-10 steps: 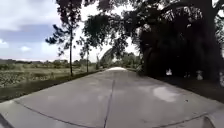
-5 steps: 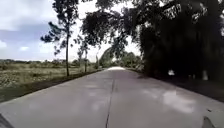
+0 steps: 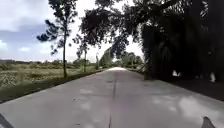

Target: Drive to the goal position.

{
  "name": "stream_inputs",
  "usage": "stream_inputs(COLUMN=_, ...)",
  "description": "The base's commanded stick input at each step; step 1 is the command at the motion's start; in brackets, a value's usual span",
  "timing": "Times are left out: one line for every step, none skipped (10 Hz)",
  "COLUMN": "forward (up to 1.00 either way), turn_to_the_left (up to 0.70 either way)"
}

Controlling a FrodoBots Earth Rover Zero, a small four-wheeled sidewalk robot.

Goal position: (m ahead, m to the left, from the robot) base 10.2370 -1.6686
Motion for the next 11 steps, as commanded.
stream_inputs(forward=0.85, turn_to_the_left=0.00)
stream_inputs(forward=0.85, turn_to_the_left=0.00)
stream_inputs(forward=0.85, turn_to_the_left=0.00)
stream_inputs(forward=0.85, turn_to_the_left=0.00)
stream_inputs(forward=0.85, turn_to_the_left=0.00)
stream_inputs(forward=0.85, turn_to_the_left=0.00)
stream_inputs(forward=0.85, turn_to_the_left=0.00)
stream_inputs(forward=0.85, turn_to_the_left=0.00)
stream_inputs(forward=0.85, turn_to_the_left=0.00)
stream_inputs(forward=0.85, turn_to_the_left=0.00)
stream_inputs(forward=0.85, turn_to_the_left=0.00)
